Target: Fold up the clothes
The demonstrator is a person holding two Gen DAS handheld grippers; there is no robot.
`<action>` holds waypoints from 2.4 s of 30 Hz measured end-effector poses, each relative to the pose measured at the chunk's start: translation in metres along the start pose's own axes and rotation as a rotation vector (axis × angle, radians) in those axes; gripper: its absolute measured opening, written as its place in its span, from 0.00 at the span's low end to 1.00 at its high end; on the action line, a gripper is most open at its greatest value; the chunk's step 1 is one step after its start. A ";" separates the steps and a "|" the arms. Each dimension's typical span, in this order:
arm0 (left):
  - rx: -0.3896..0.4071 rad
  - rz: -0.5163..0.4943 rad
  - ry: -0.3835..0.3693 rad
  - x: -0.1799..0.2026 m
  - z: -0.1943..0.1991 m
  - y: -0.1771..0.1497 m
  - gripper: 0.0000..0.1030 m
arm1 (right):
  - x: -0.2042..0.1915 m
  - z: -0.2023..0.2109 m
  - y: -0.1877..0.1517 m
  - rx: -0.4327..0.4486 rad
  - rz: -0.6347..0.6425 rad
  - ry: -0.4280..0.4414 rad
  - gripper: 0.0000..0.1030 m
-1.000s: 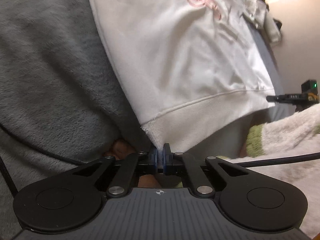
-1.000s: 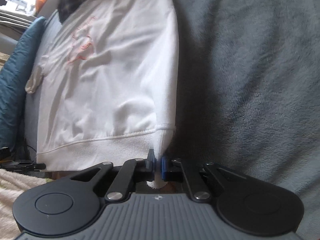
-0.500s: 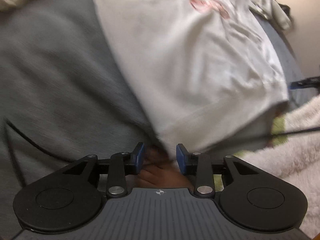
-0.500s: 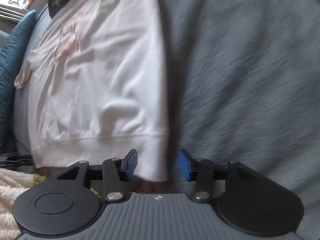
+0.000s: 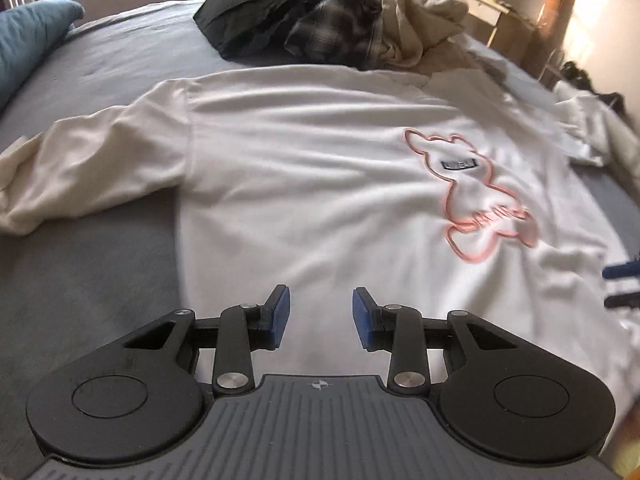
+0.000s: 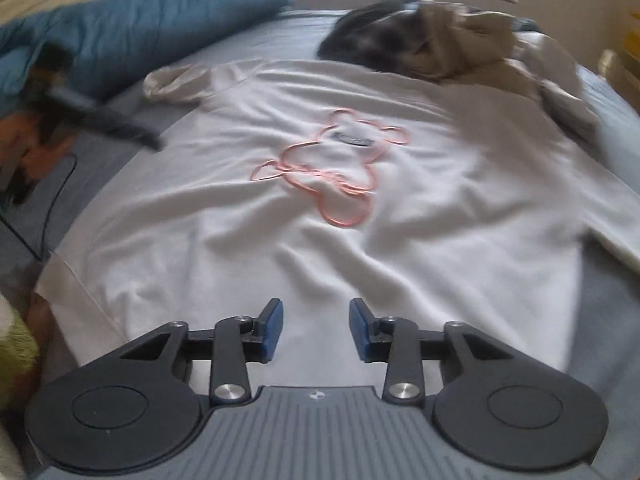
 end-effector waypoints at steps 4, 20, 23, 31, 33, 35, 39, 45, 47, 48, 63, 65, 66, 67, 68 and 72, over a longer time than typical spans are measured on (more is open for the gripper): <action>-0.017 -0.037 0.043 0.012 -0.026 -0.005 0.33 | 0.026 -0.001 -0.032 -0.093 -0.002 -0.063 0.30; 0.027 -0.040 0.072 0.000 -0.038 0.010 0.34 | 0.084 0.053 -0.042 0.013 -0.183 -0.041 0.26; 0.041 -0.067 0.074 -0.004 -0.039 0.008 0.34 | 0.115 0.071 -0.079 -0.047 -0.263 -0.169 0.16; 0.054 -0.052 0.094 -0.003 -0.046 0.012 0.36 | 0.075 0.101 -0.087 -0.011 -0.214 -0.119 0.17; 0.060 -0.059 0.100 -0.002 -0.047 0.012 0.37 | 0.053 0.083 -0.084 -0.048 -0.134 -0.038 0.17; 0.061 -0.061 0.098 -0.004 -0.046 0.013 0.37 | 0.057 0.079 -0.104 -0.146 -0.119 -0.073 0.16; 0.062 -0.043 0.095 -0.008 -0.045 0.011 0.37 | 0.078 0.103 -0.142 -0.269 -0.189 -0.185 0.15; 0.066 -0.035 0.112 -0.004 -0.046 0.012 0.38 | 0.038 0.104 -0.094 -0.100 -0.098 -0.051 0.16; 0.066 -0.035 0.111 -0.005 -0.045 0.012 0.38 | 0.027 0.084 -0.090 -0.115 -0.045 0.007 0.16; 0.066 -0.038 0.113 -0.006 -0.044 0.013 0.38 | 0.025 0.073 -0.093 -0.143 -0.026 0.017 0.16; 0.123 -0.116 -0.116 0.015 0.011 0.004 0.38 | 0.036 0.077 -0.069 0.001 -0.182 0.004 0.16; 0.102 -0.191 -0.162 0.034 0.010 -0.006 0.37 | 0.026 0.054 -0.055 0.049 -0.201 0.063 0.16; 0.093 -0.220 -0.164 0.041 0.007 -0.010 0.37 | 0.021 0.042 -0.050 0.065 -0.207 0.086 0.16; 0.086 -0.240 -0.127 0.045 -0.001 -0.012 0.36 | 0.016 0.029 -0.047 0.079 -0.210 0.104 0.16; 0.079 -0.231 -0.091 0.042 -0.010 -0.011 0.33 | 0.010 0.019 -0.043 0.085 -0.209 0.126 0.16; 0.113 -0.131 0.092 0.007 -0.042 0.012 0.31 | -0.010 -0.005 -0.043 0.062 -0.169 0.146 0.16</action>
Point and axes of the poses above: each gripper's, at about its wrist camera, not at the fingertips, and z roughly against the way its jaws point, x to its right, y to its top, the point moved 5 cm from there along -z, roughly the way its jaws point, and after that the axes turned 15 degrees about y, right-handed, at the moved point
